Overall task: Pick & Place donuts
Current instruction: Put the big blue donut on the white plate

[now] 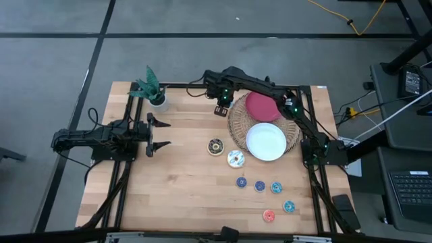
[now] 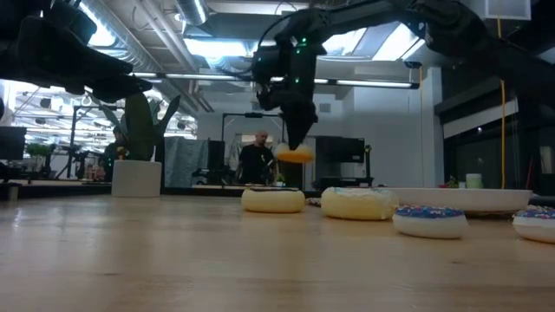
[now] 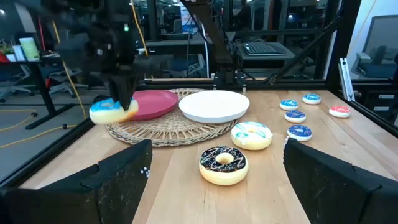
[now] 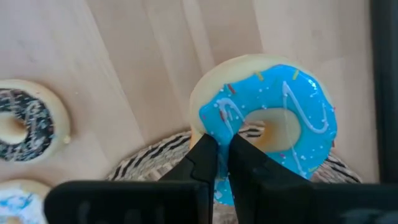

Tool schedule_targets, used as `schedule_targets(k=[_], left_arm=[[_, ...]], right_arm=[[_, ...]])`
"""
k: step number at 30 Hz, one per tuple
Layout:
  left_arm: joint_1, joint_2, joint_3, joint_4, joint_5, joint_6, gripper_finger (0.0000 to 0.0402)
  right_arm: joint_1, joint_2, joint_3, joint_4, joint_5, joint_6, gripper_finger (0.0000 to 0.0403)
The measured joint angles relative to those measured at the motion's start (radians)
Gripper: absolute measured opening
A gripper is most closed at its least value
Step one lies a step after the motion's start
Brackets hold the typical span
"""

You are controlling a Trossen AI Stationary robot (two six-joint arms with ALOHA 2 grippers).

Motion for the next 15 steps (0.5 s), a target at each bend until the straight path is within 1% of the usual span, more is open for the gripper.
schedule_targets(k=[12, 15], left_arm=[[0.0, 0.0, 0.0, 0.0, 0.0, 0.0, 0.0353], [0.0, 0.0, 0.0, 0.0, 0.0, 0.0, 0.0353]], right_arm=[[0.007, -0.098, 0.0, -0.029, 0.002, -0.097, 0.0035], [0.01, -0.125, 0.0, -0.036, 0.002, -0.101, 0.0035]])
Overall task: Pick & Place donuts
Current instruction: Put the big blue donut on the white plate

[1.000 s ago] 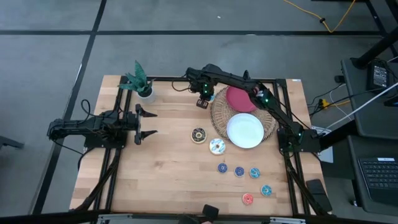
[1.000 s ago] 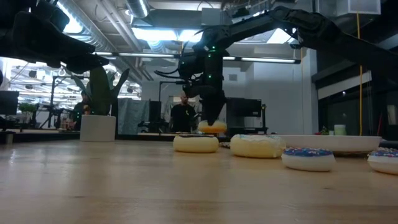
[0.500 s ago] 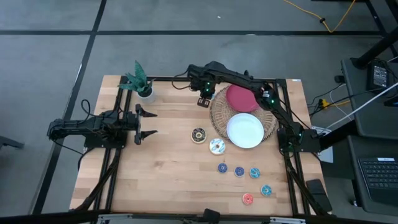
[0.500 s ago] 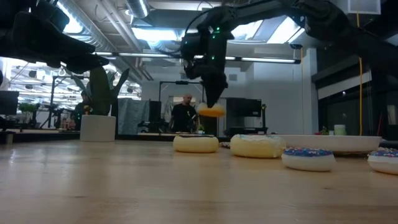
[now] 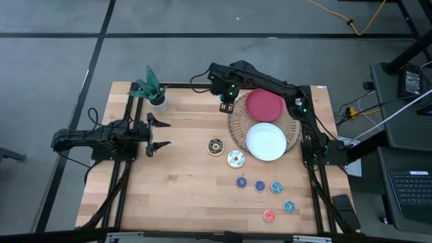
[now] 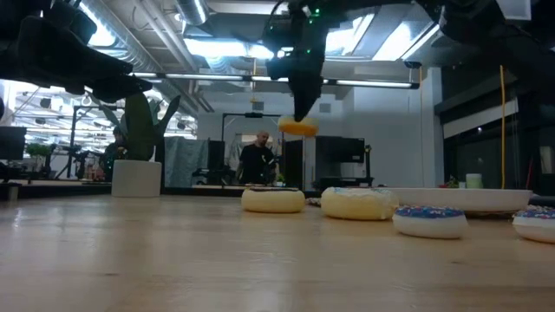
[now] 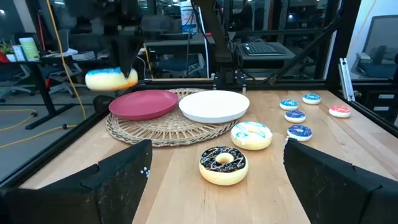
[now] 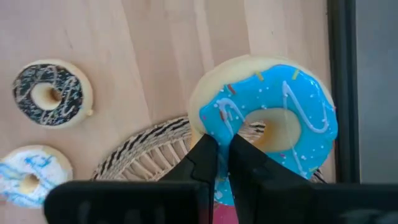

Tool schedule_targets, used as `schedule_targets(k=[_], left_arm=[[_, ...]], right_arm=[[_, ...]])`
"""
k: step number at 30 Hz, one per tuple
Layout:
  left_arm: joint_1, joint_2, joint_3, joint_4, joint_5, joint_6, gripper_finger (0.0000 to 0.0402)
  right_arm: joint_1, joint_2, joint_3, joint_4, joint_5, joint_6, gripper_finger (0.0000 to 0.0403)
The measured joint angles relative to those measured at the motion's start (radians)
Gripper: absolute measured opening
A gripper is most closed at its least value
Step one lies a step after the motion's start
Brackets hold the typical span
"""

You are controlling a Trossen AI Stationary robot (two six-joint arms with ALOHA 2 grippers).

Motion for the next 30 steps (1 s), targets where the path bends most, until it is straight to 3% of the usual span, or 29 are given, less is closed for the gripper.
schedule_targets(k=[18, 30], left_arm=[[0.0, 0.0, 0.0, 0.0, 0.0, 0.0, 0.0353], [0.0, 0.0, 0.0, 0.0, 0.0, 0.0, 0.0353]], right_arm=[[0.064, -0.187, -0.039, -0.052, 0.001, 0.03, 0.0035], [0.138, -0.374, -0.293, -0.032, 0.01, 0.084, 0.0035]])
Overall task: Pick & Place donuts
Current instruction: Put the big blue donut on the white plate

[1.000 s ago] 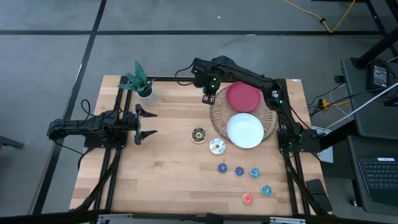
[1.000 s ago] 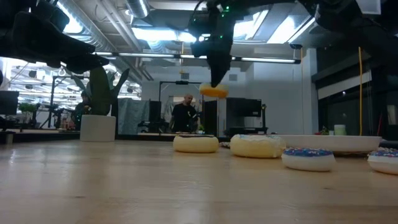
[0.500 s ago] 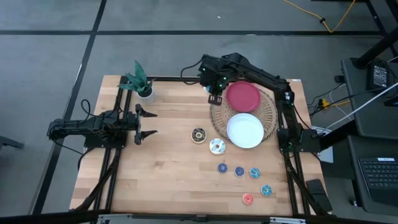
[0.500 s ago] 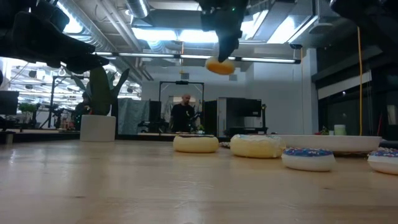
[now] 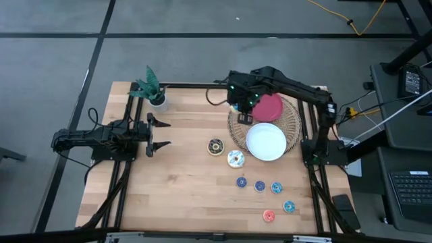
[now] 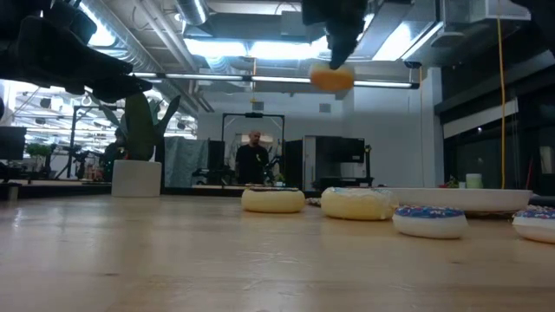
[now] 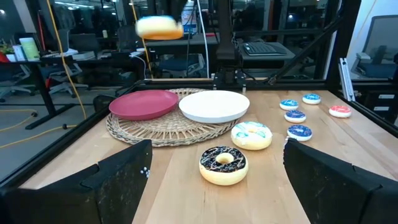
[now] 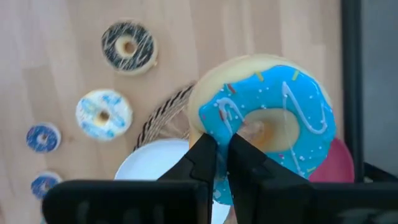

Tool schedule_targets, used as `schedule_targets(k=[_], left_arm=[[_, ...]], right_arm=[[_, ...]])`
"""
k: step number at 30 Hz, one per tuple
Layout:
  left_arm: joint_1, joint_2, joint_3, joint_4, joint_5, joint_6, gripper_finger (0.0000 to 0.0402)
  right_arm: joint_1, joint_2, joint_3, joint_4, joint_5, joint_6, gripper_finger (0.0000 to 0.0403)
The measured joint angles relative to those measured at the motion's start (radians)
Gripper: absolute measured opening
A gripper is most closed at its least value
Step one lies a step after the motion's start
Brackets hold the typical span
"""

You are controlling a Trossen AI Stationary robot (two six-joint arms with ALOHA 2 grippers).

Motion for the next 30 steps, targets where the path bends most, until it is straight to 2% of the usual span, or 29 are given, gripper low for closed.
schedule_targets(k=[16, 22, 30], left_arm=[[0.0, 0.0, 0.0, 0.0, 0.0, 0.0, 0.0353], [0.0, 0.0, 0.0, 0.0, 0.0, 0.0, 0.0353], [0.0, 0.0, 0.0, 0.0, 0.0, 0.0, 0.0353]], right_arm=[[0.076, -0.373, -0.516, 0.077, 0.012, 0.16, 0.0035], [0.077, -0.465, -0.641, 0.081, 0.011, 0.216, 0.0035], [0.079, -0.539, -0.736, 0.082, 0.019, 0.324, 0.0035]])
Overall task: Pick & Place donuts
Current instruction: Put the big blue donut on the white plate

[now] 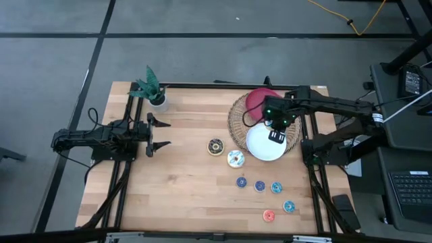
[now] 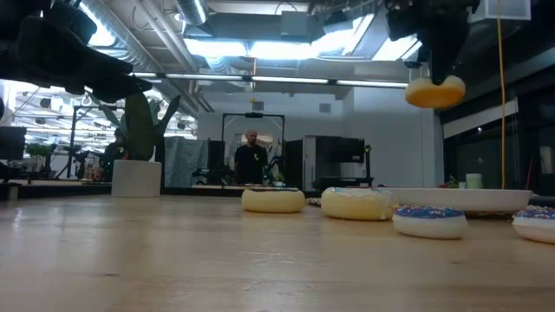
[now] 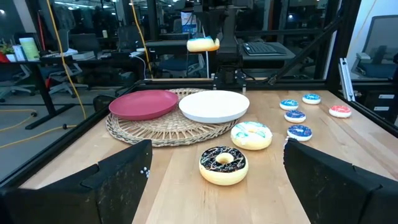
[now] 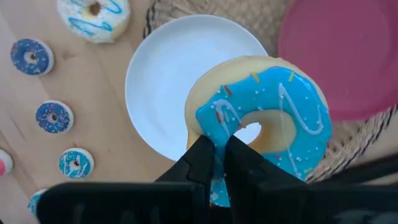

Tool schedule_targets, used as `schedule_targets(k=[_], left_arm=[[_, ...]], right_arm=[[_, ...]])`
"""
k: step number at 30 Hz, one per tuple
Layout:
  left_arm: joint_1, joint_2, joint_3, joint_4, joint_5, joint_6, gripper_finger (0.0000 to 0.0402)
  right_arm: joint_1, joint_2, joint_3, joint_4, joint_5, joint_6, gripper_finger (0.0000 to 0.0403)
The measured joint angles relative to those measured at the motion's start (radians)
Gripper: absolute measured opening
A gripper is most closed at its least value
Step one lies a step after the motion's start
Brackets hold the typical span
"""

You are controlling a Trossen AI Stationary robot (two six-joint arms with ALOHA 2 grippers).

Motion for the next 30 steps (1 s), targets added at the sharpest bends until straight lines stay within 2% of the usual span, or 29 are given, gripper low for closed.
schedule_targets(k=[11, 30], left_arm=[[0.0, 0.0, 0.0, 0.0, 0.0, 0.0, 0.0353], [0.0, 0.0, 0.0, 0.0, 0.0, 0.0, 0.0352]], right_arm=[[0.013, -0.045, -0.108, 0.027, 0.007, 0.213, 0.0035], [0.028, -0.045, -0.27, 0.09, 0.007, 0.547, 0.0035]])
